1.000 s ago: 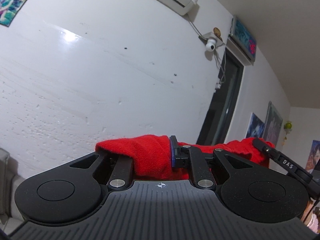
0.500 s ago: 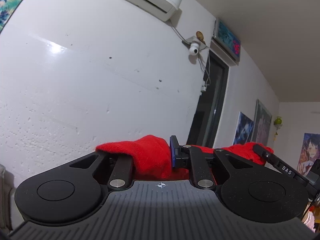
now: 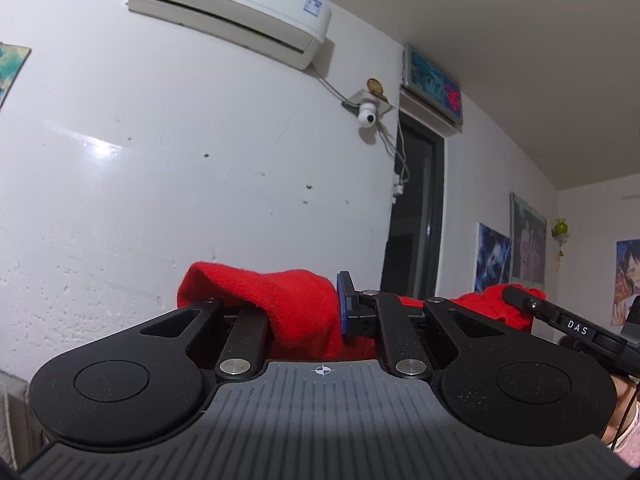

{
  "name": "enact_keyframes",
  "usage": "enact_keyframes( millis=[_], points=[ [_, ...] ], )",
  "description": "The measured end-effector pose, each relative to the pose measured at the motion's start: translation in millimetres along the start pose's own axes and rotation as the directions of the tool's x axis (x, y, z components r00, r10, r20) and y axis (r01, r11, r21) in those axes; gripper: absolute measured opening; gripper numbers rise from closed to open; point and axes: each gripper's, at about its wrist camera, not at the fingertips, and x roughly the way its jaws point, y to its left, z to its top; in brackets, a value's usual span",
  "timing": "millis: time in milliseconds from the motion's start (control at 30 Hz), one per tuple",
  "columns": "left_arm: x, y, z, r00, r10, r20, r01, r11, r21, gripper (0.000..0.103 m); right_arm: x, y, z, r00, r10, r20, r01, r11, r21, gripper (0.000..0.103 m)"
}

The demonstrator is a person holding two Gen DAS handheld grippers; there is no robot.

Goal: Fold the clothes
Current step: 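Lift the red shirt by its hem with both tools and hold it up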

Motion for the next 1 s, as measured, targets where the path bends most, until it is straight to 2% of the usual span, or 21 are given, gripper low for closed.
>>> enact_keyframes(
  millis=[133, 167, 200, 333, 400, 467, 567, 633, 767, 833, 900, 967, 1000],
  points=[
    [25, 21, -17, 0.997, 0.040, -0.058, -0.041, 0.999, -0.011, 0.014, 31, -10, -24, 0.998, -0.010, -0.069, 0.012, 1.000, 0.026, 0.004],
    [33, 28, -23, 0.996, 0.053, -0.076, -0.054, 0.998, -0.017, 0.014, 52, -18, -43, 0.992, -0.014, -0.123, 0.019, 0.999, 0.044, 0.004],
    [55, 44, -38, 0.990, 0.077, -0.121, -0.082, 0.996, -0.032, 0.014, 68, -23, -58, 0.987, -0.018, -0.159, 0.027, 0.998, 0.054, 0.004],
    [124, 98, -86, 0.964, 0.148, -0.219, -0.168, 0.983, -0.076, 0.014, 127, -40, -115, 0.962, -0.038, -0.271, 0.059, 0.996, 0.071, 0.004],
    [156, 123, -101, 0.957, 0.173, -0.232, -0.201, 0.974, -0.107, 0.013, 166, -48, -146, 0.951, -0.057, -0.305, 0.076, 0.996, 0.052, 0.004],
    [192, 149, -106, 0.956, 0.191, -0.220, -0.231, 0.958, -0.168, 0.013, 199, -53, -160, 0.951, -0.072, -0.300, 0.083, 0.996, 0.024, 0.004],
    [213, 154, -87, 0.967, 0.203, -0.151, -0.229, 0.957, -0.180, 0.013, 231, -57, -144, 0.971, -0.077, -0.227, 0.082, 0.997, 0.013, 0.004],
    [218, 147, -65, 0.979, 0.188, -0.075, -0.197, 0.969, -0.149, 0.013, 237, -55, -122, 0.988, -0.071, -0.136, 0.068, 0.997, -0.027, 0.004],
    [210, 127, -40, 0.991, 0.129, 0.017, -0.128, 0.990, -0.052, 0.013, 226, -60, -93, 0.999, -0.033, -0.014, 0.032, 0.999, -0.041, 0.004],
    [204, 125, -48, 0.995, 0.094, 0.026, -0.093, 0.995, -0.026, 0.013, 215, -65, -94, 1.000, -0.010, 0.007, 0.010, 0.999, -0.044, 0.004],
    [204, 122, -63, 0.996, 0.083, 0.008, -0.084, 0.996, 0.004, 0.014, 205, -70, -108, 1.000, -0.003, -0.007, 0.002, 0.999, -0.041, 0.005],
    [206, 122, -88, 0.996, 0.082, -0.033, -0.082, 0.996, 0.030, 0.014, 194, -79, -141, 0.998, 0.004, -0.056, -0.006, 1.000, -0.023, 0.005],
    [206, 124, -113, 0.995, 0.075, -0.073, -0.073, 0.997, 0.033, 0.014, 190, -83, -156, 0.997, 0.007, -0.079, -0.007, 1.000, -0.010, 0.005]
  ],
)
